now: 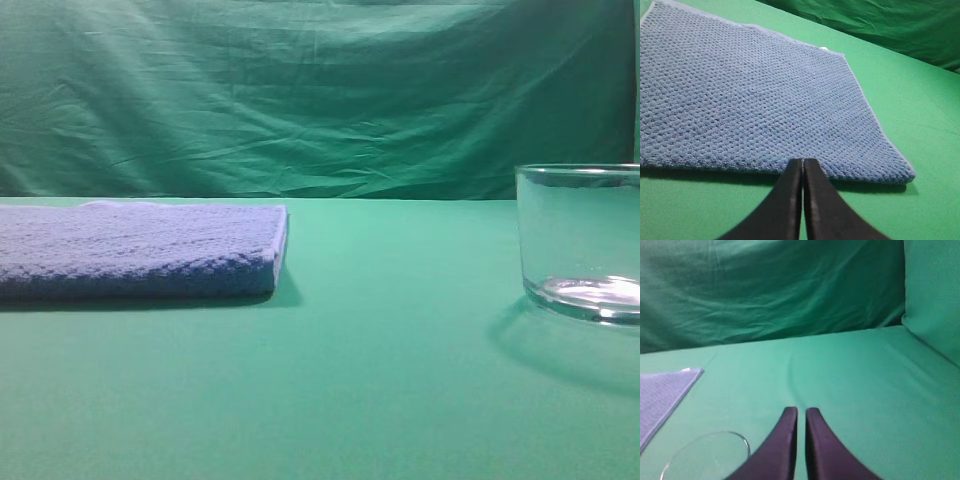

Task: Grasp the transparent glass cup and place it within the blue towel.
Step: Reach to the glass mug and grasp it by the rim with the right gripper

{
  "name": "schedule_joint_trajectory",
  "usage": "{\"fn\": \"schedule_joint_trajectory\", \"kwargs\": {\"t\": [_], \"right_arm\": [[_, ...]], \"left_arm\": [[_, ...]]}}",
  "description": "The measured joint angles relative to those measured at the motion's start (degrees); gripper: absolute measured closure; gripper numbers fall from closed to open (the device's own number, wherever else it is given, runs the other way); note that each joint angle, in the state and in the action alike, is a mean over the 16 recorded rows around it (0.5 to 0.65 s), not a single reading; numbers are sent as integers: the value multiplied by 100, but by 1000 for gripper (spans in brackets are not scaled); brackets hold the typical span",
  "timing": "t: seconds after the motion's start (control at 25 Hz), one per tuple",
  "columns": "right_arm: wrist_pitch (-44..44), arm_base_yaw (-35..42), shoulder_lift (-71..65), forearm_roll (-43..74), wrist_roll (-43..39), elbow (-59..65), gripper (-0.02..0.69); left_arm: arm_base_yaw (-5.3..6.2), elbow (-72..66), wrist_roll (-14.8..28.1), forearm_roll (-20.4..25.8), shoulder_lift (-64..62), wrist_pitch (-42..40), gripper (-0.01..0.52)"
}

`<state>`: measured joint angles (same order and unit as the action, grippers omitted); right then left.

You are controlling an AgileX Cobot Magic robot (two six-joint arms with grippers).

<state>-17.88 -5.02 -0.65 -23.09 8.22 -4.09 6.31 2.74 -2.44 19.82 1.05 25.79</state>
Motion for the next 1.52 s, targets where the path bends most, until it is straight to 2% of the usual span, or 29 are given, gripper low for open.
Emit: {"fn": "schedule_joint_trajectory", "kwargs": {"t": [0.48, 0.8, 1.16, 1.52], "right_arm": [[-1964, 0, -1703, -1141, 1544, -1349, 615], [-2791, 0, -2898, -1421, 2374, -2095, 624], [-3717, -34, -3949, -494, 2458, -2910, 652], [-4338, -500, -5124, 984, 1982, -3478, 661]], "left_arm": [[0, 0, 0, 0, 0, 0, 514], [0, 0, 0, 0, 0, 0, 514], [0, 0, 0, 0, 0, 0, 514], [0, 0, 0, 0, 0, 0, 514]]}}
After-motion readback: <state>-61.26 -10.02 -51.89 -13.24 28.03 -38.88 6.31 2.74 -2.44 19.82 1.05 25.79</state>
